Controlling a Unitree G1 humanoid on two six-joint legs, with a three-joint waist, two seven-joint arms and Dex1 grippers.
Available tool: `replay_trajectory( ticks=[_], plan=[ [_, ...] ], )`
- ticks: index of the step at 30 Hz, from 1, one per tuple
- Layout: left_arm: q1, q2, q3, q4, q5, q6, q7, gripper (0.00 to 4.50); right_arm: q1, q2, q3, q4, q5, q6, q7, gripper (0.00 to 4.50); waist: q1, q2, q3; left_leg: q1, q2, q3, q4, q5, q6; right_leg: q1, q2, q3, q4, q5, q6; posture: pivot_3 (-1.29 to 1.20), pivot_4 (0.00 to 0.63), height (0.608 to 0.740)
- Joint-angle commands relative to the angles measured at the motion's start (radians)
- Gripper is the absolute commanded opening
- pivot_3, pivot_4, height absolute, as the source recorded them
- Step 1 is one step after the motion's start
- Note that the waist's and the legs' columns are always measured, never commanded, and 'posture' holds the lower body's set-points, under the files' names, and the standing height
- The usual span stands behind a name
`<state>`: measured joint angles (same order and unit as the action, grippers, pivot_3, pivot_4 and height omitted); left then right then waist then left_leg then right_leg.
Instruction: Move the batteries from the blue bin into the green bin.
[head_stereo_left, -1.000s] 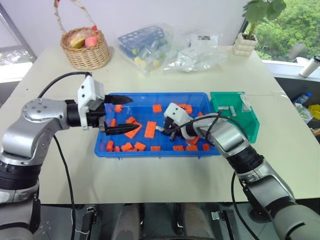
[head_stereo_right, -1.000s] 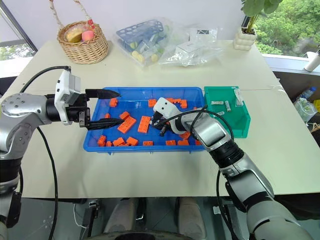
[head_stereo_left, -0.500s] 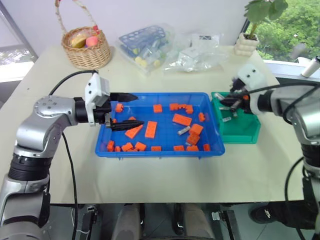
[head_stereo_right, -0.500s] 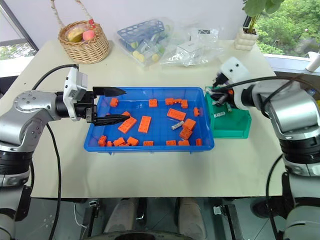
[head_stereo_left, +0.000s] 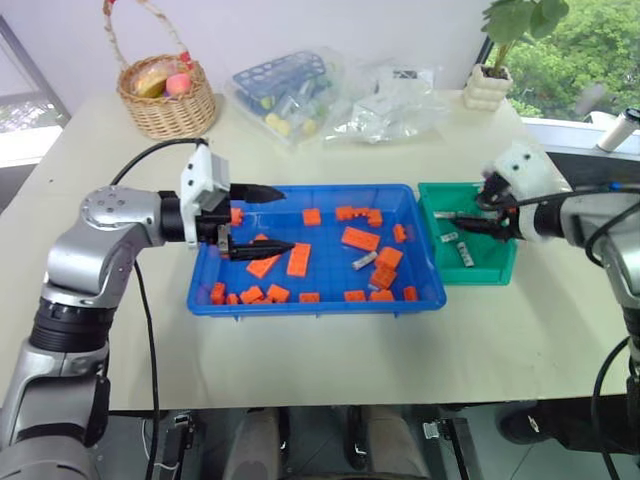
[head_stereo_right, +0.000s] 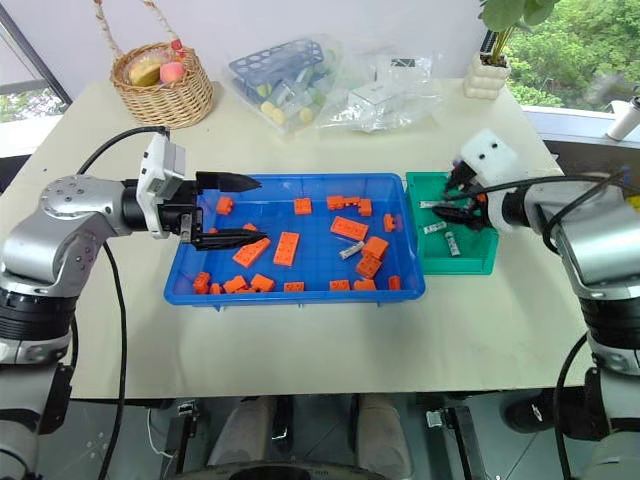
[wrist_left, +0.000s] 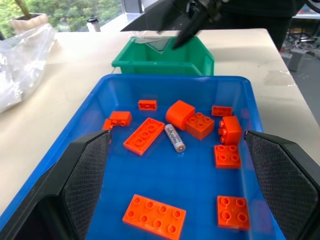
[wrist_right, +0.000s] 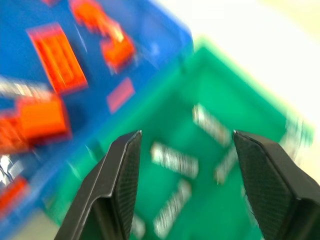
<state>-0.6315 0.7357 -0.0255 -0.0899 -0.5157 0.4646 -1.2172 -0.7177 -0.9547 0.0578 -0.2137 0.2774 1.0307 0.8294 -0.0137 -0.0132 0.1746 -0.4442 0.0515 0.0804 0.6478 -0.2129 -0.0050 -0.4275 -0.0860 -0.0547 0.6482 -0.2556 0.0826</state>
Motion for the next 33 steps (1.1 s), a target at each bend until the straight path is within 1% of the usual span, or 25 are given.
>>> replay_trajectory(
  ticks=[1, 4, 8, 12, 14, 18, 21, 27, 30, 31, 32, 33],
  plan=[
    [-0.007, 0.002, 0.012, -0.025, 0.002, -0.019, -0.001, 4.5, -0.06, 0.058, 0.104, -0.061, 0.032, -0.048, 0.076, 3.06, -0.001, 0.0, 0.0, 0.0, 0.0, 0.0, 0.0, 0.0, 0.0, 0.0, 0.0, 0.0, 0.0, 0.0, 0.0, 0.0, 0.15, 0.736],
    [0.006, 0.002, 0.016, -0.04, 0.001, -0.016, 0.003, 4.5, -0.088, 0.098, 0.225, -0.044, -0.002, -0.136, 0.151, 3.06, 0.002, 0.0, 0.0, 0.0, 0.0, 0.0, 0.0, 0.0, 0.0, 0.0, 0.0, 0.0, 0.0, 0.0, 0.0, 0.0, 0.15, 0.736],
    [0.017, 0.01, 0.031, -0.054, -0.001, -0.011, 0.014, 4.5, -0.139, 0.142, 0.356, 0.056, -0.072, -0.267, 0.24, 3.06, 0.005, 0.0, 0.0, -0.001, 0.0, 0.0, 0.001, 0.0, 0.0, 0.0, -0.001, 0.0, 0.0, 0.0, 0.0, 0.0, 0.15, 0.736],
    [0.045, 0.021, 0.053, -0.091, -0.012, 0.002, 0.037, 4.5, -0.202, 0.201, 0.442, 0.213, -0.153, -0.386, 0.3, 3.06, 0.002, 0.0, 0.0, -0.001, 0.0, 0.0, 0.001, 0.0, 0.0, 0.0, 0.0, 0.0, 0.0, 0.0, 0.0, 0.0, 0.15, 0.736],
    [0.07, 0.03, 0.071, -0.119, -0.02, 0.014, 0.056, 4.5, -0.226, 0.225, 0.484, 0.318, -0.216, -0.483, 0.328, 3.06, 0.001, 0.0, 0.0, -0.001, 0.0, 0.0, 0.001, 0.0, 0.0, 0.0, 0.0, 0.0, 0.001, 0.0, 0.0, 0.0, 0.15, 0.736],
    [0.101, 0.045, 0.094, -0.154, -0.029, 0.031, 0.081, 4.5, -0.24, 0.255, 0.512, 0.435, -0.285, -0.607, 0.38, 3.06, 0.002, 0.0, 0.0, -0.001, 0.0, 0.0, 0.001, 0.0, 0.0, 0.0, 0.0, 0.0, 0.001, 0.0, 0.0, 0.0, 0.15, 0.736],
    [0.116, 0.057, 0.107, -0.169, -0.036, 0.04, 0.095, 4.5, -0.229, 0.264, 0.52, 0.483, -0.317, -0.708, 0.432, 3.06, 0.003, 0.0, 0.0, -0.001, 0.0, 0.0, 0.001, 0.0, 0.0, 0.0, 0.0, 0.0, 0.001, 0.0, 0.0, 0.0, 0.15, 0.736],
    [0.121, 0.068, 0.121, -0.18, -0.042, 0.052, 0.11, 4.5, -0.206, 0.305, 0.514, 0.551, -0.369, -0.783, 0.457, 3.06, 0.001, 0.0, 0.0, 0.0, 0.0, 0.0, 0.001, 0.0, 0.0, 0.0, 0.0, 0.0, 0.001, 0.0, 0.0, 0.0, 0.15, 0.736],
    [0.116, 0.07, 0.119, -0.177, -0.044, 0.052, 0.112, 4.5, -0.195, 0.32, 0.505, 0.561, -0.383, -0.787, 0.457, 2.24, 0.001, 0.0, 0.0, 0.0, 0.0, 0.0, 0.001, 0.0, 0.0, 0.0, 0.0, 0.0, 0.001, 0.0, 0.0, 0.0, 0.15, 0.736],
    [0.111, 0.071, 0.118, -0.173, -0.044, 0.051, 0.111, 4.5, -0.192, 0.325, 0.501, 0.56, -0.385, -0.783, 0.456, 1.74, 0.001, 0.0, 0.0, 0.0, 0.0, 0.0, 0.001, 0.0, 0.0, 0.0, 0.0, 0.0, 0.001, 0.0, 0.0, 0.0, 0.15, 0.736],
    [0.107, 0.071, 0.116, -0.169, -0.043, 0.05, 0.11, 4.5, -0.19, 0.328, 0.497, 0.557, -0.386, -0.776, 0.456, 1.43, 0.002, 0.0, 0.0, 0.0, 0.0, 0.0, 0.001, 0.0, 0.0, 0.001, 0.0, 0.0, 0.001, 0.0, 0.0, 0.0, 0.15, 0.736],
    [0.101, 0.071, 0.114, -0.164, -0.042, 0.048, 0.107, 4.5, -0.187, 0.331, 0.491, 0.55, -0.386, -0.768, 0.455, 0.82, 0.002, 0.0, 0.0, 0.0, 0.0, 0.0, 0.001, 0.0, 0.0, 0.001, 0.0, 0.0, 0.001, 0.0, 0.0, 0.0, 0.15, 0.736]
  ],
)
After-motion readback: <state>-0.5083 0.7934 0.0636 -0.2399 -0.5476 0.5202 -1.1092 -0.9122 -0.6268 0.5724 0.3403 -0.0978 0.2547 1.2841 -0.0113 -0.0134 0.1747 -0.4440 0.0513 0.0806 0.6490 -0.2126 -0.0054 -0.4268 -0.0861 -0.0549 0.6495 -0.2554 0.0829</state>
